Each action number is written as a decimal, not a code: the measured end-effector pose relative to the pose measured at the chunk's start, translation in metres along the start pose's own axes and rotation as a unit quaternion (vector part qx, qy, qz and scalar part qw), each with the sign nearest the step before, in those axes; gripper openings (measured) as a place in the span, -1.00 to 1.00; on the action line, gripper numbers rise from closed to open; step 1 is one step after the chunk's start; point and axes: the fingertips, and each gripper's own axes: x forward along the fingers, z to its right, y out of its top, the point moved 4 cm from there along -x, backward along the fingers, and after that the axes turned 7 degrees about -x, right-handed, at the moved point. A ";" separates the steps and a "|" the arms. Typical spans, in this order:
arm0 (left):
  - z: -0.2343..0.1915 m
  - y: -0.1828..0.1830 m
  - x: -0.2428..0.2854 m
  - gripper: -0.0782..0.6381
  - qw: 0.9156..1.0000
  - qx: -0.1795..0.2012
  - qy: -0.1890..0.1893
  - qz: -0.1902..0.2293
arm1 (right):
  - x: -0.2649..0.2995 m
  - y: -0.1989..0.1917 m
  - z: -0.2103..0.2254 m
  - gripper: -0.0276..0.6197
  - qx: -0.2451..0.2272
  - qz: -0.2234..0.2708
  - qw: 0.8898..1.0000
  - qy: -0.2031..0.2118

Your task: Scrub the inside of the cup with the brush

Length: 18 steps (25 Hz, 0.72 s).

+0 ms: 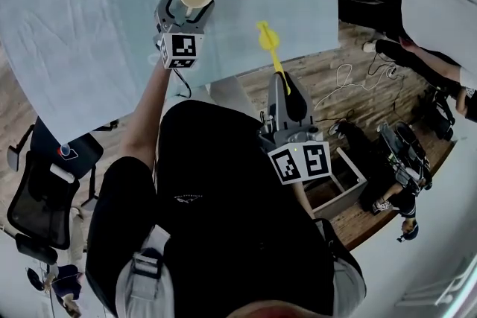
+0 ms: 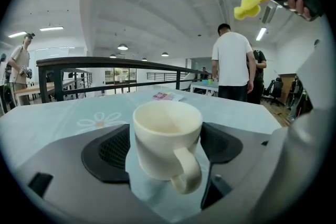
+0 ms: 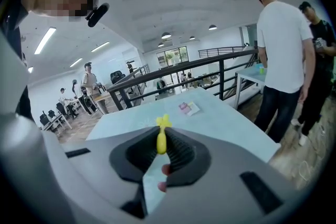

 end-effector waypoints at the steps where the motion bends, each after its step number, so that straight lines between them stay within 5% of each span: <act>1: 0.000 -0.001 0.002 0.34 1.000 0.001 0.001 0.000 | 0.001 -0.001 0.000 -0.80 0.000 -0.002 1.000 -0.002; 18: 0.005 -0.006 0.019 0.34 1.000 -0.009 0.023 0.012 | -0.010 0.003 0.013 -0.80 -0.013 0.015 0.999 0.031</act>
